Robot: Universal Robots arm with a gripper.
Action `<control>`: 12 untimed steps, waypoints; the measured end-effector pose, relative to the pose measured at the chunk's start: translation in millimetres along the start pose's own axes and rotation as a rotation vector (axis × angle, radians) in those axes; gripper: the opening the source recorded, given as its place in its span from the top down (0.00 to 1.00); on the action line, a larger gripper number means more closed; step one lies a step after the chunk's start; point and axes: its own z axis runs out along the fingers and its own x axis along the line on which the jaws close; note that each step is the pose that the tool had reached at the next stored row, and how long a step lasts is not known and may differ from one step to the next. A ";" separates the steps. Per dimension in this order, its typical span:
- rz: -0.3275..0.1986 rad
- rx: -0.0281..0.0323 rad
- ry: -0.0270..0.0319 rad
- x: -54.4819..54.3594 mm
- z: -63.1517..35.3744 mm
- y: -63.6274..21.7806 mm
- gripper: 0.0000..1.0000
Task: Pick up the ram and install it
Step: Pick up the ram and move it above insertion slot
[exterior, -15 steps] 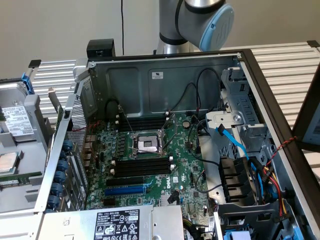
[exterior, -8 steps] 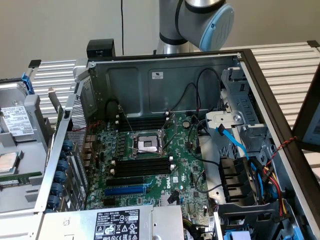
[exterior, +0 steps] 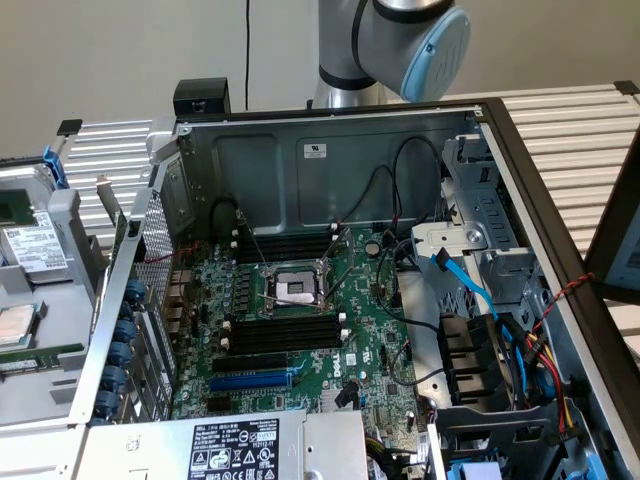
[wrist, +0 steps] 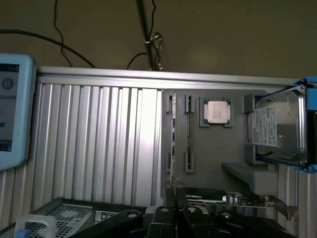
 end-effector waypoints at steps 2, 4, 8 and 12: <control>0.000 -0.0001 0.0000 0.4 -1.4 -9.2 0.87; 0.000 0.0000 0.0000 0.8 -2.2 -18.0 0.87; 0.000 0.0000 -0.0001 1.5 -3.8 -36.3 0.87; 0.000 0.0000 0.0000 2.2 -5.2 -54.1 0.87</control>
